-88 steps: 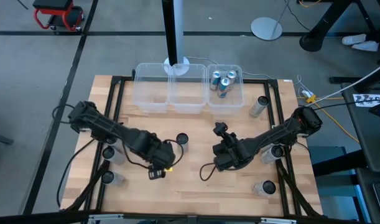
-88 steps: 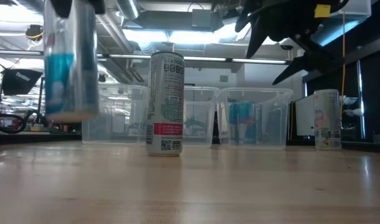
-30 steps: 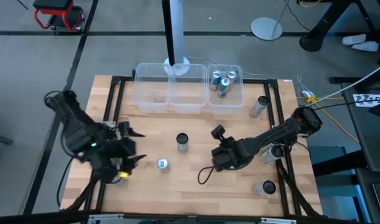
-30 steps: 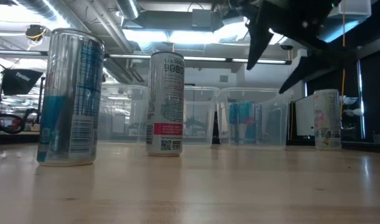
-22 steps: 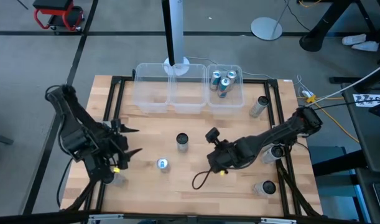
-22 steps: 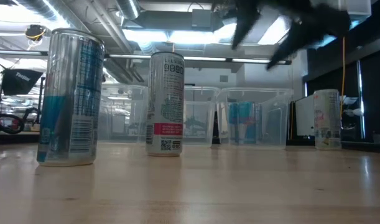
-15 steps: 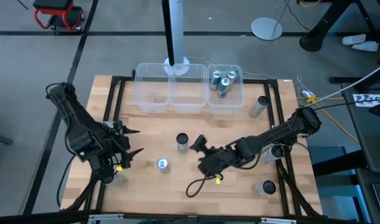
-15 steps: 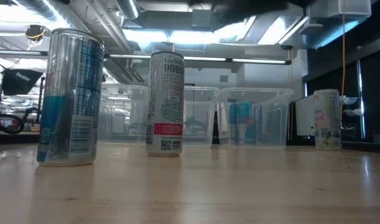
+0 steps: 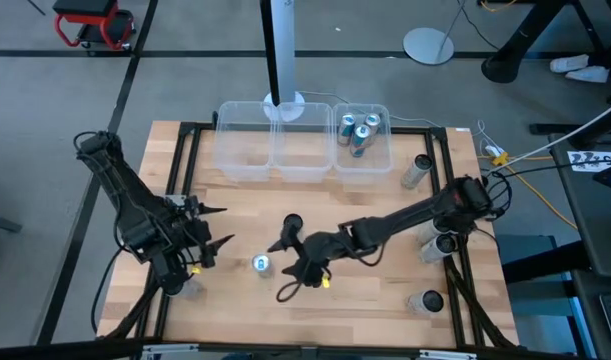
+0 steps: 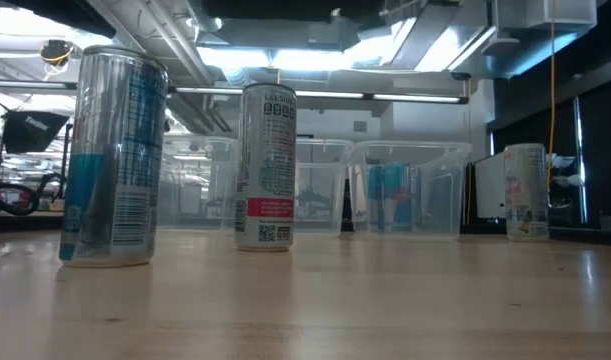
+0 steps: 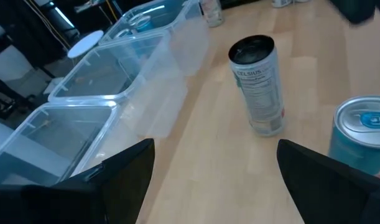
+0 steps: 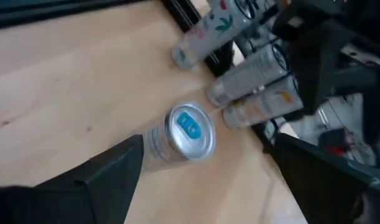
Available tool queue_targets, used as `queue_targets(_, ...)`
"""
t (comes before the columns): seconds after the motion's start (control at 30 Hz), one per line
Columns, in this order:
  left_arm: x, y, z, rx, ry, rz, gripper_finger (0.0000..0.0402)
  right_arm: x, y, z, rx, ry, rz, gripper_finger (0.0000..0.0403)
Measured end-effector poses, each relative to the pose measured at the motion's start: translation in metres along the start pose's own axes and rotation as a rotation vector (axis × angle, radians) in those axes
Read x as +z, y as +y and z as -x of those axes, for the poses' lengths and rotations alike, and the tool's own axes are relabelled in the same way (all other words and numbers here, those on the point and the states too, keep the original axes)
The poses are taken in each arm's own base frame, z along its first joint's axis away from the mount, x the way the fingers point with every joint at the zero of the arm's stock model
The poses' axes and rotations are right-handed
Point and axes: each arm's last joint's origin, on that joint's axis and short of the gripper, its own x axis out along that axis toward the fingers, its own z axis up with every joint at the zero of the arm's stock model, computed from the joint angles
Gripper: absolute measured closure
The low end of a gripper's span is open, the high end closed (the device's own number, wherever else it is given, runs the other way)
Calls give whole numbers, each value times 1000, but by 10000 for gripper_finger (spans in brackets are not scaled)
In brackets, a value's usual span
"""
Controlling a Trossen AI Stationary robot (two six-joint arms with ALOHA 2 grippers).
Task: Sort soda cans
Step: Put the blue soda can into the right transparent bin
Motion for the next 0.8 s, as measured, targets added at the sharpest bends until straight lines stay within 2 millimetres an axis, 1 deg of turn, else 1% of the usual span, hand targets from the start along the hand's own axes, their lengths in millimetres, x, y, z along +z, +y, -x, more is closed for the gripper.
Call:
queue_targets(0.1,0,1,0,-1,-1,-3,75,-5,-7,-10,16,-18,-8,45)
queue_targets(0.27,0,1,0,0,-1,-3,75,6,-24,-27,4,-77,39,45)
queue_targets(0.4,0,1,0,-1,0,1,75,8,-23,-45,46,-57,50,45)
queue_targets(0.5,0,1,0,0,0,7,75,6,-24,-51,77,-54,0,45)
queue_targets(0.67,0,1,0,-1,0,10,75,-8,-22,-61,98,-5,-118,45)
queue_targets(0.8,0,1,0,-1,0,14,75,-13,-17,-68,109,14,-187,45)
